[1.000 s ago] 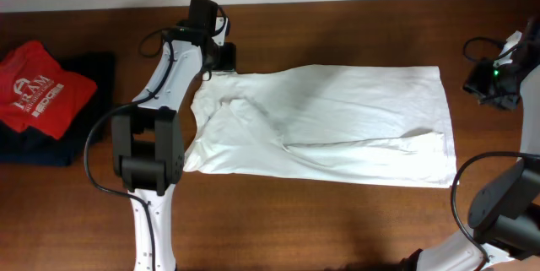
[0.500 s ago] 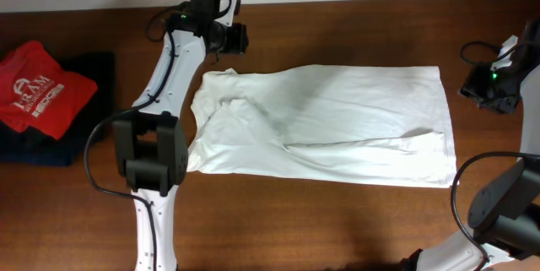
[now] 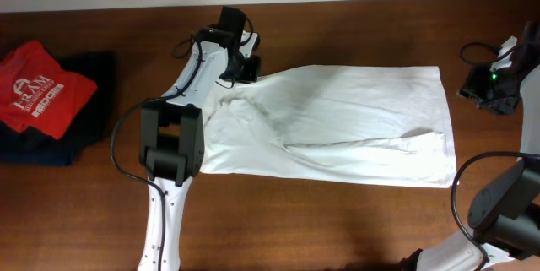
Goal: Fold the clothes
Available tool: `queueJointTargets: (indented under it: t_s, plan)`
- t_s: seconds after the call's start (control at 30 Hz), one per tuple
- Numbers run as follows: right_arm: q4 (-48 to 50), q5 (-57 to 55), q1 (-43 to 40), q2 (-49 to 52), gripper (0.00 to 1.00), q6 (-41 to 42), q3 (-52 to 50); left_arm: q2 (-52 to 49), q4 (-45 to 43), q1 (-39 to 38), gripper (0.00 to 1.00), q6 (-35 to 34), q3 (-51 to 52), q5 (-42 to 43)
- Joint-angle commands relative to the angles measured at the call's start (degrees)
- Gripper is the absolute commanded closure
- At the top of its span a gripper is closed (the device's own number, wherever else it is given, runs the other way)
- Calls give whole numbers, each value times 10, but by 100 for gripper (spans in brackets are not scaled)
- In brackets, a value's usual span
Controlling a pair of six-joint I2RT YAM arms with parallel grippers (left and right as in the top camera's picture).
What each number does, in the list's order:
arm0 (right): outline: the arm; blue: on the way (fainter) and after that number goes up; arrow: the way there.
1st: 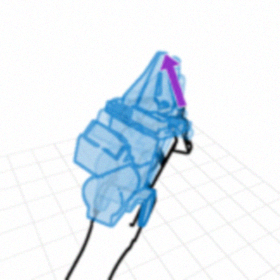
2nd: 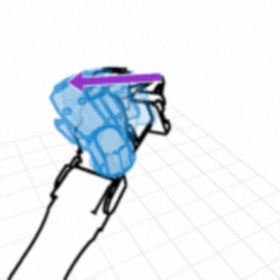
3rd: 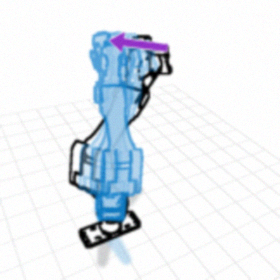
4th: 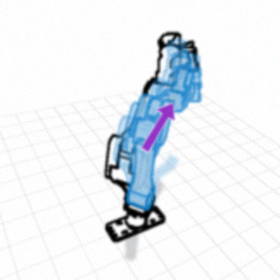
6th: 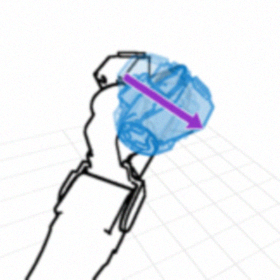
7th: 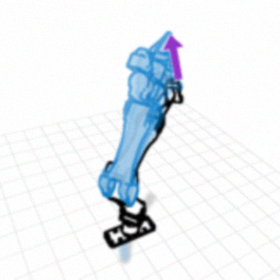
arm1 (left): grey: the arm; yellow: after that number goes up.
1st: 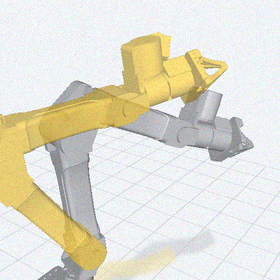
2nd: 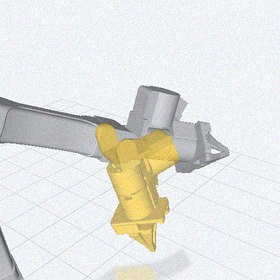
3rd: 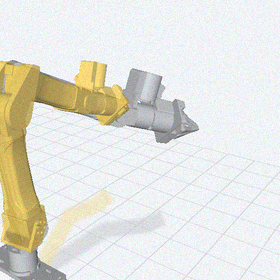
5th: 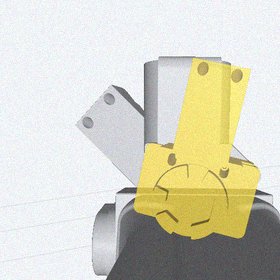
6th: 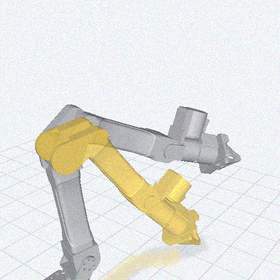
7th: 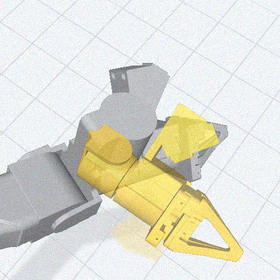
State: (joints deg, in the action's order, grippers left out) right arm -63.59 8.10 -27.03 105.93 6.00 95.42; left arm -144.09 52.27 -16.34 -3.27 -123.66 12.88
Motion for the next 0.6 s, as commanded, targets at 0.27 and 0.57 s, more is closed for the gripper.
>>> queueJointTargets:
  t_s: [0.27, 0.57]
  plan:
    - [0, -12, 0, -5, 50, -2, 6, -3, 51, 0, 100, -1, -141, -16]
    - [176, -5, 51, 111, 45, -58, 5, -3, 82, 0, 100, -1, -141, -67]
